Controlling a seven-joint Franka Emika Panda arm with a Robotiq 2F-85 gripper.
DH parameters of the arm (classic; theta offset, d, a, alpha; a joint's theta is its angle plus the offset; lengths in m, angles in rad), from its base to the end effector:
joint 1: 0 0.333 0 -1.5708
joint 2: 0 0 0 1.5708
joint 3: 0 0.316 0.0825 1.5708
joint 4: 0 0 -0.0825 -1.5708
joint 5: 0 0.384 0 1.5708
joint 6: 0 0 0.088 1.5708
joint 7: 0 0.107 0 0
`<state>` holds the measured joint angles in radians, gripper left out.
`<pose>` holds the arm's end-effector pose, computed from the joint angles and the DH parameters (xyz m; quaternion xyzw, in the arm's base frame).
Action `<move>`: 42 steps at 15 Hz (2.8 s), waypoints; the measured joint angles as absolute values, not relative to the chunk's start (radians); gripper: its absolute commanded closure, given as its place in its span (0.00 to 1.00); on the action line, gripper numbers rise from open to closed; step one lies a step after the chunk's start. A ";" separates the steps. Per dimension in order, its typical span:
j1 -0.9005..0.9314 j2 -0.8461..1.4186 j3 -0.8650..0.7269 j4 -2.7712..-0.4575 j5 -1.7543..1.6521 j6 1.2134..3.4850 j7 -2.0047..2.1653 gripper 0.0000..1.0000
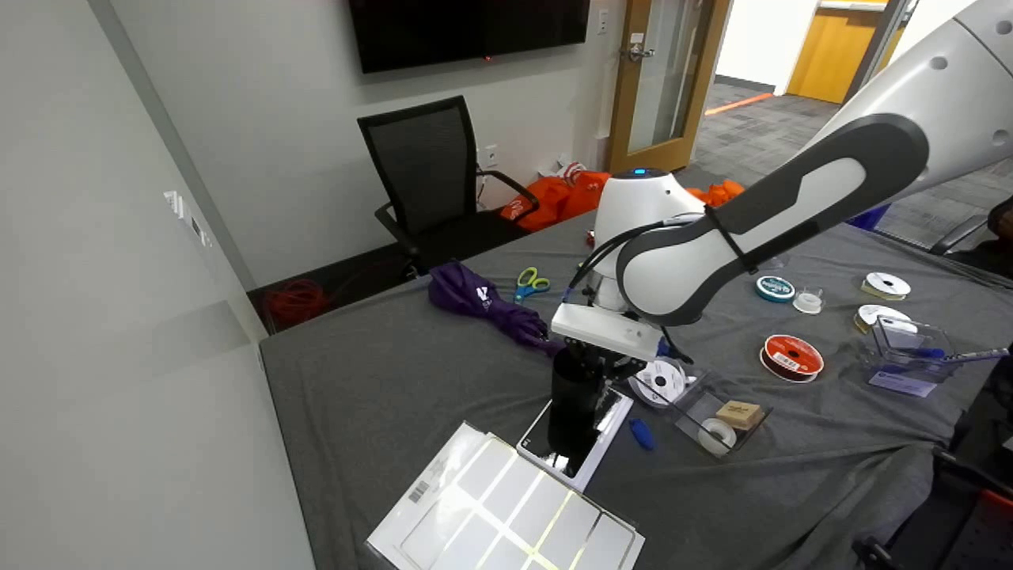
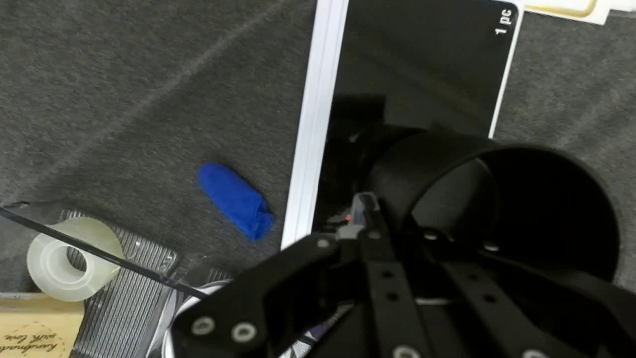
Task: Remove the black cup from the scale
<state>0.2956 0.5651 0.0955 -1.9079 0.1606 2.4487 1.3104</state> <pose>0.5808 0.2371 0.1979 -0.8606 0.5034 0.0652 0.0411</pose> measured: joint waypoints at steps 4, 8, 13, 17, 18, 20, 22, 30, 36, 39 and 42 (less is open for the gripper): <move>0.297 0.565 0.095 -1.908 0.159 2.451 1.305 0.98; 0.302 0.554 0.098 -1.914 0.159 2.485 1.279 0.98; 0.303 0.502 0.104 -1.942 0.159 2.497 1.223 0.98; 0.303 0.430 0.123 -2.024 0.160 2.498 1.152 0.98; 0.303 0.407 0.127 -2.050 0.161 2.500 1.136 0.98; 0.301 0.355 0.131 -2.104 0.170 2.509 1.101 0.98; 0.290 0.300 0.133 -2.148 0.195 2.515 1.065 0.98; 0.171 0.168 0.121 -2.167 0.415 2.489 0.958 0.98; 0.097 0.203 0.067 -2.024 0.519 2.400 1.040 0.98; 0.067 0.271 0.032 -1.913 0.523 2.354 1.138 0.98; 0.044 0.361 0.004 -1.804 0.522 2.332 1.229 0.98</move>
